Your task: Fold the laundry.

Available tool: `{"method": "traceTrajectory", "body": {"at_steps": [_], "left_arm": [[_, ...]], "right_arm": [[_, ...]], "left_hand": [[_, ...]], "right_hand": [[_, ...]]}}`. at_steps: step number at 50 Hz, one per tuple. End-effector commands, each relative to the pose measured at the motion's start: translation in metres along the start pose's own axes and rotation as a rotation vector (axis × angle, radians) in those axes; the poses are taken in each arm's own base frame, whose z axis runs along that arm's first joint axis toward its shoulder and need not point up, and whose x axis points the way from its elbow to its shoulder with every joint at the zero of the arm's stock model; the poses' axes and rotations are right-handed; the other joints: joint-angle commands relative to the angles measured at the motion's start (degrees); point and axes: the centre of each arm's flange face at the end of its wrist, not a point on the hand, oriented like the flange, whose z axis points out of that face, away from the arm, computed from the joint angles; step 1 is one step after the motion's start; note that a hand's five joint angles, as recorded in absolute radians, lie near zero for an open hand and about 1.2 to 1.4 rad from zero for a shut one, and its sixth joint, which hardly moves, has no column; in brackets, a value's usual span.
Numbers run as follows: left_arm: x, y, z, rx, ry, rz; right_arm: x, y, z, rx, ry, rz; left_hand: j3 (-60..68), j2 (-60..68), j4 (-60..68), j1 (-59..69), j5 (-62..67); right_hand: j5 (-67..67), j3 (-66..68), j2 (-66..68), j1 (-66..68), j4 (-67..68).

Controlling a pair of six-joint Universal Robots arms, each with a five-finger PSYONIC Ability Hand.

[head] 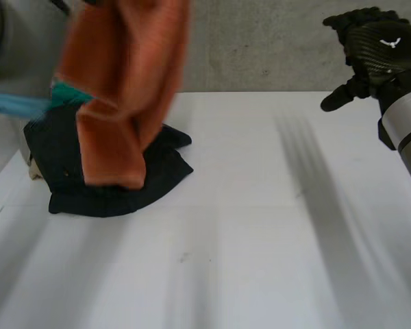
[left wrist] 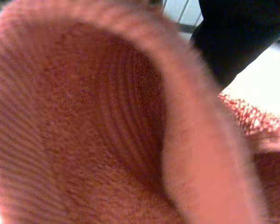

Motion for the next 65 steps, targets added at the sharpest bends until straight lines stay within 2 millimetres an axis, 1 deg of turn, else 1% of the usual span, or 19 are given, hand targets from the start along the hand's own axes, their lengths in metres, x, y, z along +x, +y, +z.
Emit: {"method": "traceTrajectory", "body": {"at_steps": [1, 4, 5, 7, 9, 16, 21, 28, 33, 34, 38, 41, 42, 46, 50, 54, 57, 59, 65], "left_arm": [[0.065, 0.069, -0.049, -0.273, 0.097, -0.188], [0.094, 0.102, -0.081, -0.425, 0.166, -0.275], [0.106, 0.118, -0.099, -0.513, 0.213, -0.321], [0.113, 0.134, -0.12, -0.612, 0.257, -0.354], [0.11, 0.138, -0.128, -0.65, 0.272, -0.356], [0.005, 0.113, -0.106, -0.545, 0.023, -0.145], [-0.06, 0.123, -0.116, -0.586, -0.111, 0.051], [-0.121, 0.186, -0.168, -0.847, -0.141, 0.309], [-0.152, 0.232, -0.191, -0.926, -0.121, 0.444], [-0.156, 0.239, -0.193, -0.928, -0.117, 0.466], [-0.195, 0.264, -0.19, -0.873, -0.149, 0.664], [-0.23, 0.258, -0.183, -0.835, -0.266, 0.783], [-0.255, 0.25, -0.18, -0.813, -0.36, 0.846], [-0.291, 0.236, -0.174, -0.784, -0.501, 0.908], [-0.296, 0.232, -0.173, -0.805, -0.506, 0.893], [-0.276, 0.225, -0.17, -0.84, -0.468, 0.849], [-0.257, 0.216, -0.168, -0.851, -0.443, 0.815], [-0.237, 0.207, -0.168, -0.847, -0.407, 0.77], [-0.174, 0.178, -0.171, -0.827, -0.275, 0.673]], "right_arm": [[0.014, 0.002, 0.006, 0.001, 0.039, -0.009], [0.016, 0.009, 0.009, -0.008, 0.044, -0.012], [0.016, 0.01, 0.011, -0.009, 0.044, -0.014], [0.016, 0.016, 0.013, -0.023, 0.042, -0.016], [0.014, 0.025, 0.016, -0.048, 0.036, -0.026], [-0.009, 0.039, 0.008, -0.168, -0.053, -0.08], [-0.051, 0.045, -0.02, -0.271, -0.251, -0.126], [-0.107, 0.085, -0.077, -0.4, -0.53, -0.169], [-0.124, 0.114, -0.094, -0.386, -0.559, -0.186], [-0.125, 0.117, -0.095, -0.384, -0.55, -0.192], [-0.122, 0.125, -0.095, -0.386, -0.48, -0.21], [-0.115, 0.123, -0.095, -0.395, -0.436, -0.215], [-0.113, 0.121, -0.094, -0.39, -0.426, -0.214], [-0.099, 0.114, -0.087, -0.382, -0.377, -0.217], [-0.088, 0.113, -0.086, -0.412, -0.359, -0.222], [-0.078, 0.114, -0.083, -0.443, -0.343, -0.236], [-0.072, 0.114, -0.08, -0.45, -0.343, -0.248], [-0.069, 0.112, -0.078, -0.443, -0.357, -0.259], [-0.07, 0.107, -0.081, -0.43, -0.439, -0.287]], "left_hand": [[11.94, 11.58, 11.29, 14.7, 15.53], [6.63, 6.27, 5.98, 9.39, 10.22], [-31.72, -32.08, -32.37, -28.97, -28.13], [-58.06, -58.42, -58.71, -55.3, -54.47], [-58.06, -58.42, -58.71, -55.3, -54.47], [-58.06, -58.42, -58.71, -55.3, -54.47], [-58.06, -58.42, -58.71, -55.3, -54.47], [-58.06, -58.42, -58.71, -55.3, -54.47], [-57.38, -57.74, -58.03, -54.62, -53.79], [-51.35, -51.71, -52.0, -48.59, -47.76], [11.79, 11.43, 11.14, 14.55, 15.38], [11.94, 11.58, 11.29, 14.7, 15.53], [11.94, 11.58, 11.29, 14.7, 15.53], [11.94, 11.58, 11.29, 14.7, 15.53], [11.94, 11.58, 11.29, 14.7, 15.53], [9.13, 8.77, 8.48, 11.89, 12.72], [-22.42, -22.78, -23.07, -19.66, -18.83], [-52.69, -53.06, -53.34, -49.94, -49.1], [-58.06, -58.42, -58.71, -55.3, -54.47]], "right_hand": [[-2.78, -1.9, -1.98, -3.03, -1.93], [-2.78, -1.9, -1.98, -3.03, -1.93], [-2.78, -1.9, -1.98, -3.03, -1.93], [-2.78, -1.9, -1.98, -3.03, -1.93], [-2.78, -1.9, -1.98, -3.03, -1.93], [-2.78, -1.9, -1.98, -3.03, -1.93], [-2.78, -1.9, -1.98, -3.03, -1.93], [-2.78, -1.9, -1.98, -3.03, -1.93], [-2.78, -1.9, -1.98, -3.03, -1.93], [-2.78, -1.9, -1.98, -3.03, -1.93], [-2.78, -1.9, -1.98, -3.03, -1.93], [-2.78, -1.9, -1.98, -3.03, -1.93], [-2.78, -1.9, -1.98, -3.03, -1.93], [-2.78, -1.9, -1.98, -3.03, -1.93], [-2.78, -1.9, -1.98, -3.03, -1.93], [-2.78, -1.9, -1.98, -3.03, -1.93], [-2.78, -1.9, -1.98, -3.03, -1.93], [-2.78, -1.9, -1.98, -3.03, -1.93], [-2.78, -1.9, -1.98, -3.03, -1.93]]}}
